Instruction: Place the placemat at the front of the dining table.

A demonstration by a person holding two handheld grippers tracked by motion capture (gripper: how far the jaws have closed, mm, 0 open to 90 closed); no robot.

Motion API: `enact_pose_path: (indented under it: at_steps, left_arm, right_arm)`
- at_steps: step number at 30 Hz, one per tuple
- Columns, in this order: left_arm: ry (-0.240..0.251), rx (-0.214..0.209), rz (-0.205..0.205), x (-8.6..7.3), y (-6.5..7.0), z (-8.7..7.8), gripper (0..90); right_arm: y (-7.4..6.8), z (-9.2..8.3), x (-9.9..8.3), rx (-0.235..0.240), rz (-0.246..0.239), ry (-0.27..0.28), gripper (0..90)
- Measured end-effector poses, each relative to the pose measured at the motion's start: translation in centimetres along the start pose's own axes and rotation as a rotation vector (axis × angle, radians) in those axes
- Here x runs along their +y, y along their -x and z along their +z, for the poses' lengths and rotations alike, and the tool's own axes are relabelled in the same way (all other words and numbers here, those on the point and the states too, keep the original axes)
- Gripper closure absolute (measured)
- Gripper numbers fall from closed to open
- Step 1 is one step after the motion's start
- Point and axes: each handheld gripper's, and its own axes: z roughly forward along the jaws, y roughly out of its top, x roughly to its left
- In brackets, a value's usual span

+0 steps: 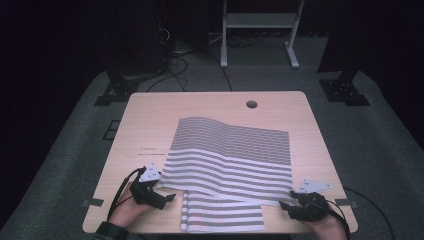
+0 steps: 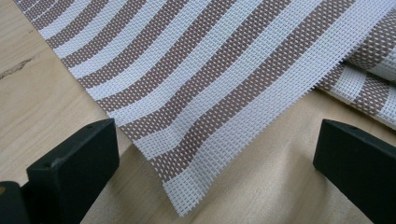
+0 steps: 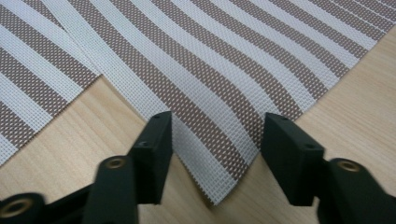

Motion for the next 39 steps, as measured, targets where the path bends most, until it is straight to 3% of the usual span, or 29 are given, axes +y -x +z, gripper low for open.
enact_pose_path:
  at_steps: [8, 14, 18, 30, 31, 34, 35, 39]
  left_arm:
    - [0.002, 0.005, -0.007, 0.0, 0.1, 0.0, 0.0]
    - [0.006, 0.015, -0.012, 0.0, 0.1, 0.0, 0.4]
    - [0.01, 0.014, -0.012, 0.1, -0.1, -0.3, 8.2]
    - [0.014, 0.032, -0.008, 0.5, 0.0, -1.2, 53.2]
    - [0.014, 0.04, -0.009, 0.6, 0.1, -1.2, 53.2]
    - [0.011, 0.043, -0.014, 1.0, 0.3, -1.3, 66.1]
    - [0.002, 0.032, -0.02, 1.1, 0.4, -1.3, 75.8]
    - [-0.03, 0.049, -0.043, 1.4, 0.7, -1.1, 82.9]
  right_arm:
    - [0.9, -0.2, 0.0, -0.001, 0.029, 0.011, 78.0]
    - [1.2, 0.0, 0.1, 0.009, 0.035, 0.011, 83.0]
    - [1.3, 0.0, 0.0, 0.012, 0.035, 0.015, 82.8]
    - [1.3, 0.0, 0.0, 0.016, 0.028, 0.017, 82.8]
    - [1.3, 0.0, 0.0, 0.016, 0.028, 0.017, 82.8]
    - [1.3, 0.0, 0.0, 0.015, 0.026, 0.016, 82.9]
    - [1.3, 0.0, 0.0, 0.015, 0.025, 0.016, 83.0]
    - [1.3, 0.0, 0.1, 0.016, 0.023, 0.015, 83.2]
